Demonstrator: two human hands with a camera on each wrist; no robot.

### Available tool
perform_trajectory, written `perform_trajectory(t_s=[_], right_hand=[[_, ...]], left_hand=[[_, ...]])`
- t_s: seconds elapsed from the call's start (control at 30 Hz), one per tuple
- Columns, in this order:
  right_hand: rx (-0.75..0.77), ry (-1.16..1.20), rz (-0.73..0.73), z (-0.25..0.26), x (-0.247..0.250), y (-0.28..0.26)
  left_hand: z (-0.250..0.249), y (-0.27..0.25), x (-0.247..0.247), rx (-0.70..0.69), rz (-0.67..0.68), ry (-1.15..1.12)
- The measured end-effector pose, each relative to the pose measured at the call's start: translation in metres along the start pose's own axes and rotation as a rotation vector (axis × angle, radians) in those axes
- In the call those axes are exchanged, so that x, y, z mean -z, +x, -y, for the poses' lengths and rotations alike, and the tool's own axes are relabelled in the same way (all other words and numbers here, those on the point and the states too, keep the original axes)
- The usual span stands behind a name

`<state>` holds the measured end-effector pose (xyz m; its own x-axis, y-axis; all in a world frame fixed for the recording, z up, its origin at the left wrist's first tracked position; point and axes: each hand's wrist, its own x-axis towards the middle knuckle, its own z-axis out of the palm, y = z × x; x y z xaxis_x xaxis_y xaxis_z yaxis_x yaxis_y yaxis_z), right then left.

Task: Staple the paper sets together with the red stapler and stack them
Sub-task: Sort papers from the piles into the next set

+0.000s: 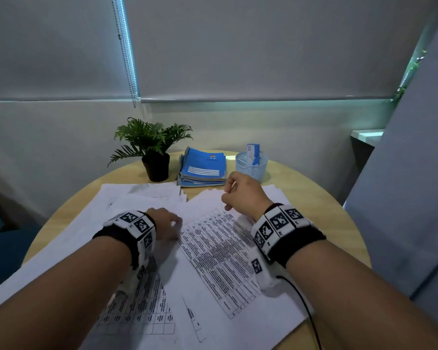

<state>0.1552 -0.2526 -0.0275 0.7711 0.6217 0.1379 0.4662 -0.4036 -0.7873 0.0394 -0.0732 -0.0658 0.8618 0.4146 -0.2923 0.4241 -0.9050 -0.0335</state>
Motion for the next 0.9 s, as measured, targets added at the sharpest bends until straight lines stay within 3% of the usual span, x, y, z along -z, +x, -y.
perform_trajectory(t_s=[0.53,0.9], right_hand=[[-0.277,-0.095,-0.346,-0.153,0.185,-0.066],[-0.505,-0.381,-0.375,-0.273,0.205,-0.102]], left_hand=[[-0.006,0.019,-0.005,0.083,0.029,-0.04],[0.019,0.031,-0.015,0.081,0.032,-0.126]])
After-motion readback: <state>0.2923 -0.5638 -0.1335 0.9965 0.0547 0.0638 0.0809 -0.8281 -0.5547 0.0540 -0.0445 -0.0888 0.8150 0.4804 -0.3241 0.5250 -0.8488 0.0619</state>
